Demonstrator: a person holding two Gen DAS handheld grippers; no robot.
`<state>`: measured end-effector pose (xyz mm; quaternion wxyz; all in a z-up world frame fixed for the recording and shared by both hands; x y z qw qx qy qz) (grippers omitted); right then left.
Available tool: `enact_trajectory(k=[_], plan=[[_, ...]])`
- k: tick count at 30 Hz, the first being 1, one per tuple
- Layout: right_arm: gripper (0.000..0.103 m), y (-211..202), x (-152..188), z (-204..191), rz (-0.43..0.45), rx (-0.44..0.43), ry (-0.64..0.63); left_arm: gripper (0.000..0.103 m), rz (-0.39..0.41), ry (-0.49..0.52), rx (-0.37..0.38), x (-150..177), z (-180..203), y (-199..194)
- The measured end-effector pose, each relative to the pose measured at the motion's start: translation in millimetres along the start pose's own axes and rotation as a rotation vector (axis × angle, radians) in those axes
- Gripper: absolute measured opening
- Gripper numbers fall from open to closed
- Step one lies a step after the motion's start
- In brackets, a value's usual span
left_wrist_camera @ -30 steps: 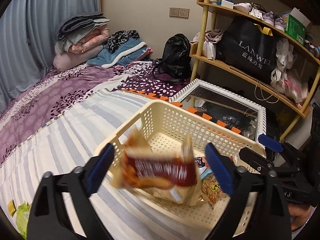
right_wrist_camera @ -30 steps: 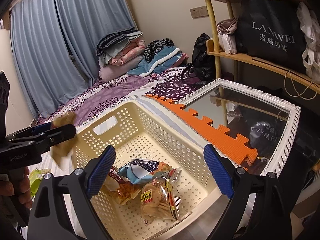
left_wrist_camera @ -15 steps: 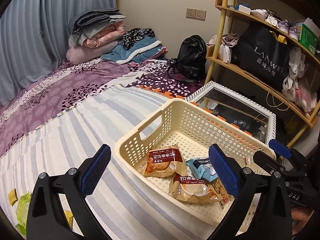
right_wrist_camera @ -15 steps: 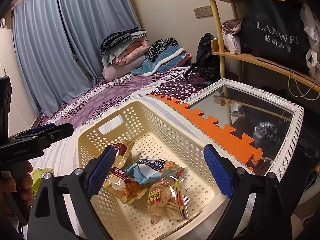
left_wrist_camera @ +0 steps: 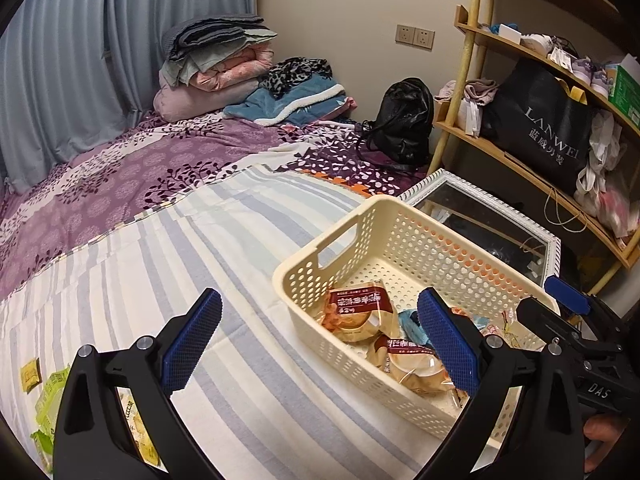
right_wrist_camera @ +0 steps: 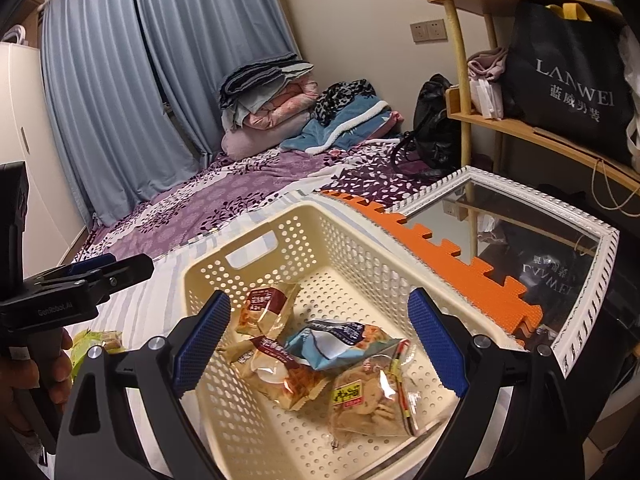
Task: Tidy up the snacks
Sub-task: 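Withdraw both tools from the basket back toward the snacks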
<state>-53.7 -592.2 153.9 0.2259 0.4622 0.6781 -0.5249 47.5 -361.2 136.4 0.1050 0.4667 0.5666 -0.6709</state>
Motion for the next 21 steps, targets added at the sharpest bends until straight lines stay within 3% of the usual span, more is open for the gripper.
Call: enact_trajectory(k=[21], plan=[[0.097, 11, 0, -78, -0.031, -0.121, -0.113, 0.100, 0.009, -0.121, -0.083, 24, -83, -26]])
Point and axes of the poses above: each gripper's, at about its wrist camera, not at the fingertips, and y roughly the way its jaws point, z to its right, x to its underside, the point moved 6 cm from there along y, roughly the way its jaws point, and after that the axes turned 13 degrees about -x, right-handed, at the moved point
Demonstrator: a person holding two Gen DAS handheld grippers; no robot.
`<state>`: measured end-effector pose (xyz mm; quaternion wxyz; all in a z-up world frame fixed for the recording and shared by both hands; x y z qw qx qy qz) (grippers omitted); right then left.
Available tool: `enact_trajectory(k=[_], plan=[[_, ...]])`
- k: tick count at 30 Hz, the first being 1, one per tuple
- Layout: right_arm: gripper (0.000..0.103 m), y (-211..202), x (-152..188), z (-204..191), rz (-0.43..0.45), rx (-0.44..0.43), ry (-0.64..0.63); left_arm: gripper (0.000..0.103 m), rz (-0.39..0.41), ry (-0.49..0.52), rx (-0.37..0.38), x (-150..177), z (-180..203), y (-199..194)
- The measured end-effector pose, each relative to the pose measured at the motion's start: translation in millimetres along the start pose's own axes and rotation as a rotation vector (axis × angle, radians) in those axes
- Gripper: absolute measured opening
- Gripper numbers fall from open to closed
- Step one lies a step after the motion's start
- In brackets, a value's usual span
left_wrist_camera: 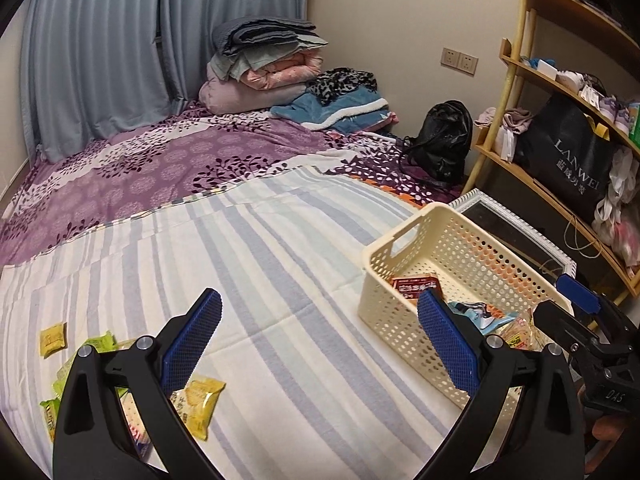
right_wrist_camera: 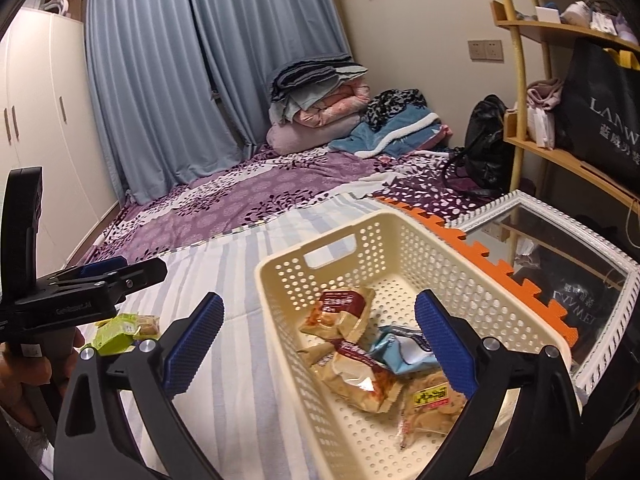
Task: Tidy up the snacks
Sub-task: 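Withdraw both tools from the basket back toward the snacks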
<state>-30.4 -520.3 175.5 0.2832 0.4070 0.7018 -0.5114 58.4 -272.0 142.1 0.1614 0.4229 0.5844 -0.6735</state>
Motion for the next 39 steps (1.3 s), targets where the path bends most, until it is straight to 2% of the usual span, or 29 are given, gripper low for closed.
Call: enact_trajectory(k=[9, 23, 31, 39], plan=[[0.098, 15, 6, -44, -0.036, -0.083, -0.063, 0.100, -0.010, -0.068, -0.053, 15, -51, -9], [0.098, 49, 32, -107, -0.153, -0.198, -0.144, 0.100, -0.054, -0.181, -0.180, 55, -144, -22], [0.098, 71, 52, -131, -0.222, -0.231, -0.184, 0.100, -0.094, -0.236, -0.276, 89, -191, -27], [0.098, 85, 68, -145, -0.275, -0.241, -0.207, 0.100, -0.128, -0.320, -0.323, 116, -230, -30]])
Point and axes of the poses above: each gripper's, at about its wrist camera, not at the fingertips, and y roughly the way its jaws point, z to its right, x to its underside, the point moved 6 cm from there along y, roughly the way its jaws point, and after that the axes turned 13 degrees about -x, right-handed, at the moved point
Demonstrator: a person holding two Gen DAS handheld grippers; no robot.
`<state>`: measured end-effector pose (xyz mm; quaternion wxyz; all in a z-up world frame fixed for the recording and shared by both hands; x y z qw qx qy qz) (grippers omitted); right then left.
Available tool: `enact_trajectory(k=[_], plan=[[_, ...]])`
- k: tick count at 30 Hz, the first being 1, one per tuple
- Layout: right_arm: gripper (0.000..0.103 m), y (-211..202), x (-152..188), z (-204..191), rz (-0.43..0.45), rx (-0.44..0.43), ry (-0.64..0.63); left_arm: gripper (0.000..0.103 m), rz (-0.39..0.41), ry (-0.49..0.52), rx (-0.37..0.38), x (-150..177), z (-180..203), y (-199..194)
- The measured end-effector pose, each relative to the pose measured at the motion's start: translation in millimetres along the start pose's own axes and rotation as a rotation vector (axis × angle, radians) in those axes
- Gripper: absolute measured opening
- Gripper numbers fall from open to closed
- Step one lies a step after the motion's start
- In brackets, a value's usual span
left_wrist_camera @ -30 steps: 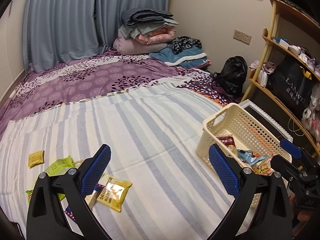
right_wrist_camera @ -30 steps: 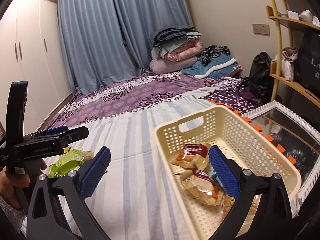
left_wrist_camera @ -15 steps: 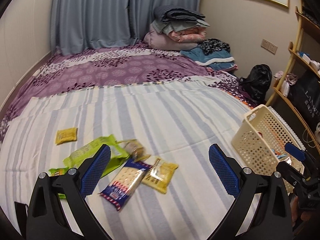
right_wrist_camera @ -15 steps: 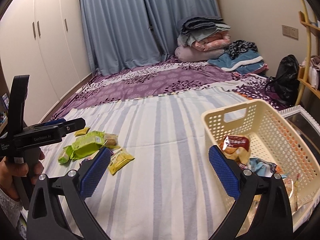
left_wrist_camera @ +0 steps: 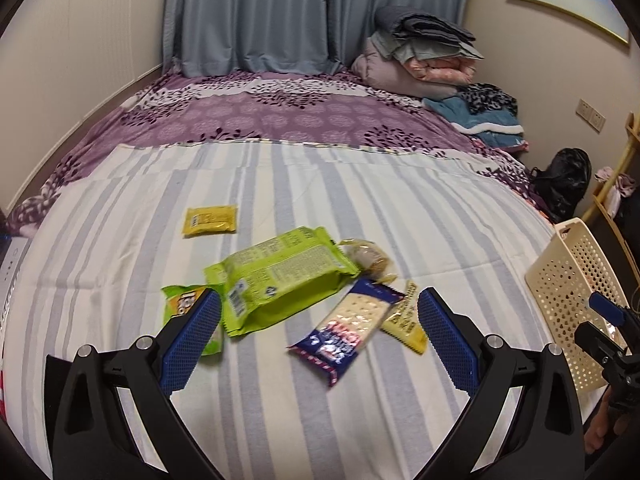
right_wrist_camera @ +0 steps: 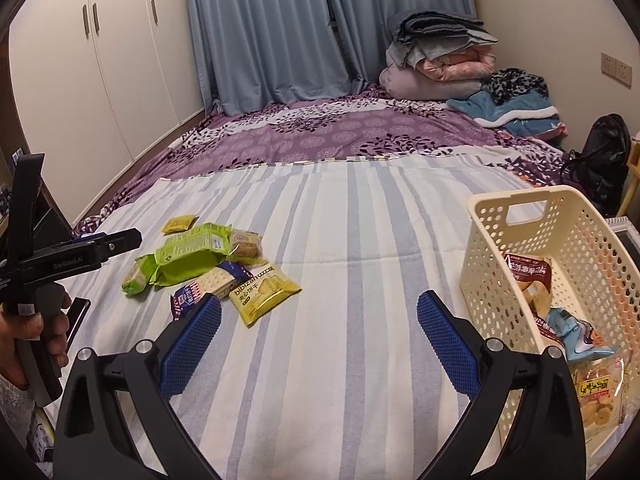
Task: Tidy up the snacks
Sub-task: 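Withdraw both tools from the basket back toward the snacks, then move the left tool to the green moka cracker pack and close on it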
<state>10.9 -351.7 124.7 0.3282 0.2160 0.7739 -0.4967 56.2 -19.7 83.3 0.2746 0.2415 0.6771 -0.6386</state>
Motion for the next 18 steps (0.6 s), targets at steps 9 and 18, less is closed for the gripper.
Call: enact_trajectory(k=[9, 18], plan=[[0.098, 25, 16, -12, -0.077, -0.019, -0.020, 0.100, -0.058, -0.093, -0.061, 18, -53, 22], [0.098, 47, 27, -22, -0.139, -0.038, -0.030, 0.100, -0.121, -0.169, -0.109, 33, -93, 52]])
Point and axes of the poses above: each gripper's, at about its wrist camera, not at the fingertips, and y roughly the way its jaws point, z to its right, x to its underside, the point moved 6 cm from there along y, roughly the way its jaws point, and after that the axes turned 13 degrees about -x, right-handed, at the moved point
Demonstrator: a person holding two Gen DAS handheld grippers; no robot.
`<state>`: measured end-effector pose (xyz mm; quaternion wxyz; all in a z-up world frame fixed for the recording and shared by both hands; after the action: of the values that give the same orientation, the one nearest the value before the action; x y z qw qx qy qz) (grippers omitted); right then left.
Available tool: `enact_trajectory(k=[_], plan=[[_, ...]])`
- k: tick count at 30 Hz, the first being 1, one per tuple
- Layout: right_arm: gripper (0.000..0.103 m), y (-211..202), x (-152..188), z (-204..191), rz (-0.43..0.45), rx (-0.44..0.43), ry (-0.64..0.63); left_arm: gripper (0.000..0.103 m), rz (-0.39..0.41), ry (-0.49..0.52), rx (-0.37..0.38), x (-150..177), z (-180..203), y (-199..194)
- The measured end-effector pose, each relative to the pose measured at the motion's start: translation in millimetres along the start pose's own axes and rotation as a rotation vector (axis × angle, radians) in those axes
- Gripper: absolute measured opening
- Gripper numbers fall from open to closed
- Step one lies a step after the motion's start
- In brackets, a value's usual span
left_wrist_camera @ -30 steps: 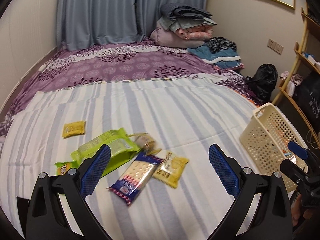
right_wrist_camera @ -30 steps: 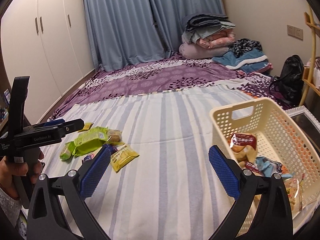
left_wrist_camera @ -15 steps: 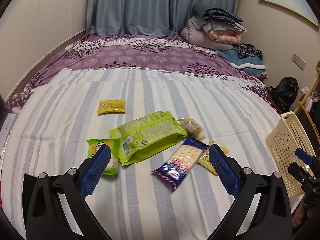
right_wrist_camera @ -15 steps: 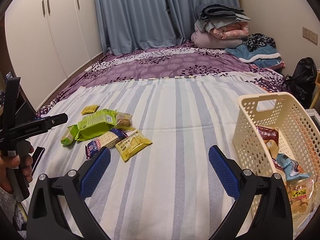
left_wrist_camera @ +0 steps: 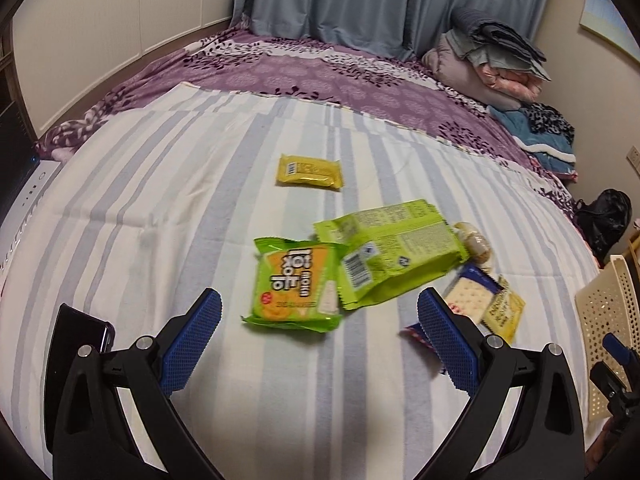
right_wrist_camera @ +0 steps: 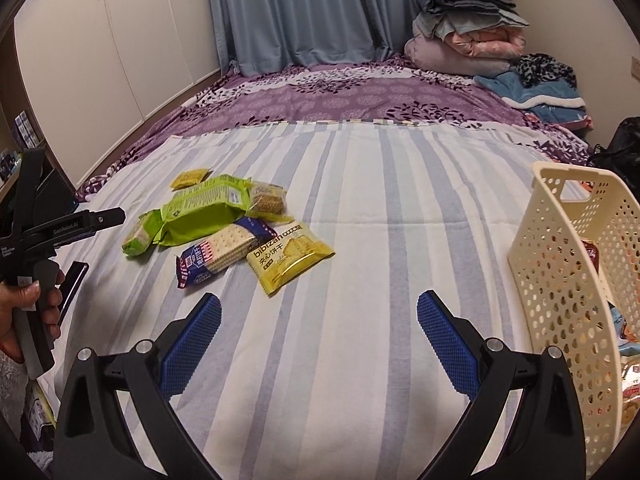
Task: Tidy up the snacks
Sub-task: 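Move the left tool to the green moka cracker pack and close on it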
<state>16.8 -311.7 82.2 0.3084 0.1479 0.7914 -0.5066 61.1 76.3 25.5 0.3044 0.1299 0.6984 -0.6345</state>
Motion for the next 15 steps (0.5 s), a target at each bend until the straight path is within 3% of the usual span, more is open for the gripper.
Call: enact_trajectory(k=[15], plan=[[0.098, 41, 5, -4, -0.093, -0.005, 0.002, 0.100, -0.067, 0.004, -0.016, -4, -6, 61]])
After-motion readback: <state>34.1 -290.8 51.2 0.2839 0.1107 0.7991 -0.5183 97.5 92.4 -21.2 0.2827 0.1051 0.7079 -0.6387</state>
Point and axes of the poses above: each gripper's, at about its wrist camera, not at the fingertips, and y roughly the way its jaws point, z to its right, x to its underside, the point moved 6 cm from there along y, roughly the way its jaws point, and after that the axes turned 13 degrees about -x, right-handed, at the moved point
